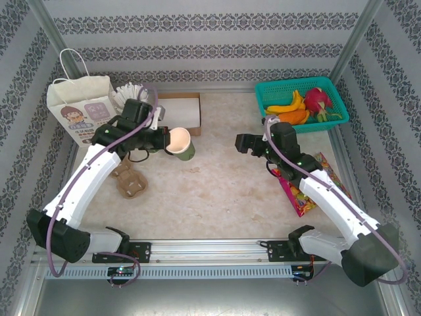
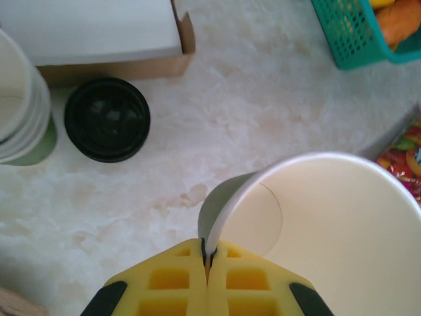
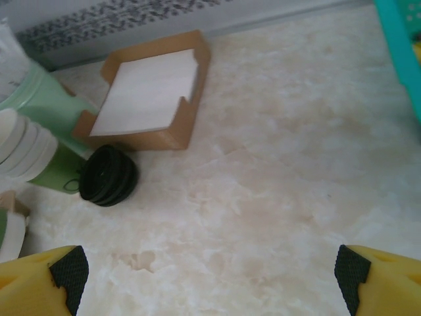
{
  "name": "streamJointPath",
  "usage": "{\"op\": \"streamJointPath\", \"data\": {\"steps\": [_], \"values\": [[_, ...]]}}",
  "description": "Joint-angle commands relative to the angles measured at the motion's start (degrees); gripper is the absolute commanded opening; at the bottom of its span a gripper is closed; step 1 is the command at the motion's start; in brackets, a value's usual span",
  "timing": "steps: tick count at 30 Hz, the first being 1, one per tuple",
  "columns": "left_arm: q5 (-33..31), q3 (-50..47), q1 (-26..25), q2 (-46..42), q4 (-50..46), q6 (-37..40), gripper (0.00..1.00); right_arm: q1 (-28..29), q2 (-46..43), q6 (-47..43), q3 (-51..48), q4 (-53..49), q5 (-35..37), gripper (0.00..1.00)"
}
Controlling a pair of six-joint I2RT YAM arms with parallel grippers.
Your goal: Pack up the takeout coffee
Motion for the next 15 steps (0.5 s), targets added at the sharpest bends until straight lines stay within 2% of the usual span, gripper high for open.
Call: {"op": "streamJointPath", "data": {"steps": [1,6,12,15], "values": [[0.4,-2.4,-3.3,-0.1,4.0,2.7,0.0,-1.9,-1.5,5.3,-2.8,1.4,-3.4,0.98],[-1.8,-6.9,-8.2,2.0,7.7,2.2,0.0,-2.1,-2.4,4.5,-4.4,0.9,-7.4,0.98],[-6.4,-7.8,-13.6,7.7,7.7,1.5,0.05,-2.1,-3.5,7.1,-6.7,1.1,-5.2,0.98],[-6.4,-7.7,-15.4,10.1,8.5,1.8,0.05,-2.1,-3.2,7.8,-7.0,1.5,-5.0,0.98]]}}
